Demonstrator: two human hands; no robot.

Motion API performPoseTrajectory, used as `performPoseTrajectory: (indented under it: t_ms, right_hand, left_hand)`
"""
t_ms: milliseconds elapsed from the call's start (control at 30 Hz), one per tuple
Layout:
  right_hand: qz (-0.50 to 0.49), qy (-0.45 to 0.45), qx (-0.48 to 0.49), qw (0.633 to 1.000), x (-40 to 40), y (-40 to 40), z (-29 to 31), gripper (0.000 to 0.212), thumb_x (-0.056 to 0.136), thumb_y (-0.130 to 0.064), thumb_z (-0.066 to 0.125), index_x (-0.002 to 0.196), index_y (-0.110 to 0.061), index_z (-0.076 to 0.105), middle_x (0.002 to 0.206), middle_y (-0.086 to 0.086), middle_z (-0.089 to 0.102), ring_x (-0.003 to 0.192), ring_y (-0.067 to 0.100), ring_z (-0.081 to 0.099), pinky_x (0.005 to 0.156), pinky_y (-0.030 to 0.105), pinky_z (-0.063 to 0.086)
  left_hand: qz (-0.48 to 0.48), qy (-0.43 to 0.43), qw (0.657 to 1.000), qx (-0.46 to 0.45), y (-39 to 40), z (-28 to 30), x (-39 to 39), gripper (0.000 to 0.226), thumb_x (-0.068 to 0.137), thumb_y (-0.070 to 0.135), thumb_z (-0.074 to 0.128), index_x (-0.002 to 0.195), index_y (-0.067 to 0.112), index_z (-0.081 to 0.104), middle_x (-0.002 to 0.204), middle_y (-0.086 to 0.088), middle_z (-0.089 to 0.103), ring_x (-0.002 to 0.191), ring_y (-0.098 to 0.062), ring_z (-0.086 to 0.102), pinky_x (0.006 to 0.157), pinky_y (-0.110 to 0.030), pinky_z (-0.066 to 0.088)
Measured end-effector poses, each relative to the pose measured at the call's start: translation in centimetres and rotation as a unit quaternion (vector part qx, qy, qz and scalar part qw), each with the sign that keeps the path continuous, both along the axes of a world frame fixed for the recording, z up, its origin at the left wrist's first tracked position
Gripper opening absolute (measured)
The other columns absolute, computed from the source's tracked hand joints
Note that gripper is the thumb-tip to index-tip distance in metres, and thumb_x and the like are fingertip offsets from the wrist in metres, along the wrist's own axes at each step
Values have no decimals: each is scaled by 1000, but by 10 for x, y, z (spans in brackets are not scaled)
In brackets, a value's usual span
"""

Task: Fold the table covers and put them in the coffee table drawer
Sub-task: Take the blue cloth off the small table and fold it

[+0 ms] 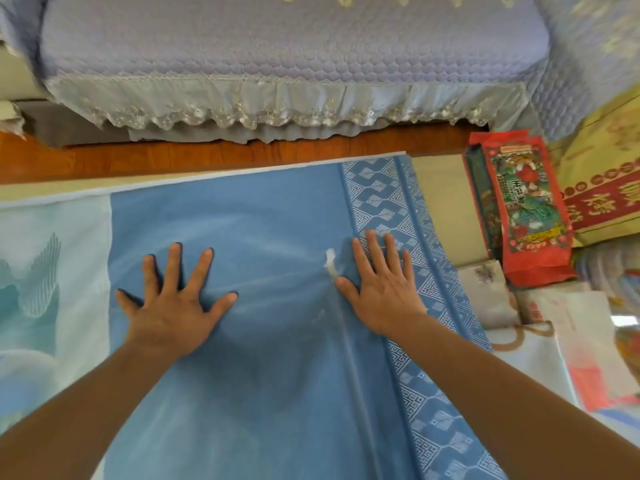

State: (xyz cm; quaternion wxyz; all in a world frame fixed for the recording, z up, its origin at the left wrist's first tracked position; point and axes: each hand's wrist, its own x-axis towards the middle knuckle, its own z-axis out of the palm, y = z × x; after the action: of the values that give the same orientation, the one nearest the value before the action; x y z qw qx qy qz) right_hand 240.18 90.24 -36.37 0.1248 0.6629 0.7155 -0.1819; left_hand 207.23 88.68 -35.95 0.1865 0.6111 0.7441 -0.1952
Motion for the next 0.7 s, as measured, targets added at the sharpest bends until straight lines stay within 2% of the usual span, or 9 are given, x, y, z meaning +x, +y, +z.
performPoseTrajectory:
  t_ms: [200,367,700]
  right_hand:
    - [11,17,-3,1000,10,-6,1,76,97,-70,4,159,-31,-14,165,-2,-26,149,27,-30,123,51,-13]
    - [19,27,13,999,10,12,-6,74,97,-69,3,159,-31,-13,165,-2,-24,150,27,-28,122,53,-13]
    - [33,8,15,999,15,0,-4,73,97,-70,1,157,-32,-20,164,-2,-27,149,28,-31,123,53,-12]
  left_hand:
    - [8,5,1000,-29,2,7,0,82,71,95,6,129,64,-42,163,13,-30,152,-31,-19,114,-72,13]
    - [20,-14,999,-43,21,9,-2,83,70,95,9,131,66,-39,161,14,-35,153,-32,-23,115,-74,8]
    - [11,-14,998,-58,13,14,1,86,72,95,13,135,64,-37,161,13,-34,153,-33,-22,115,-72,10]
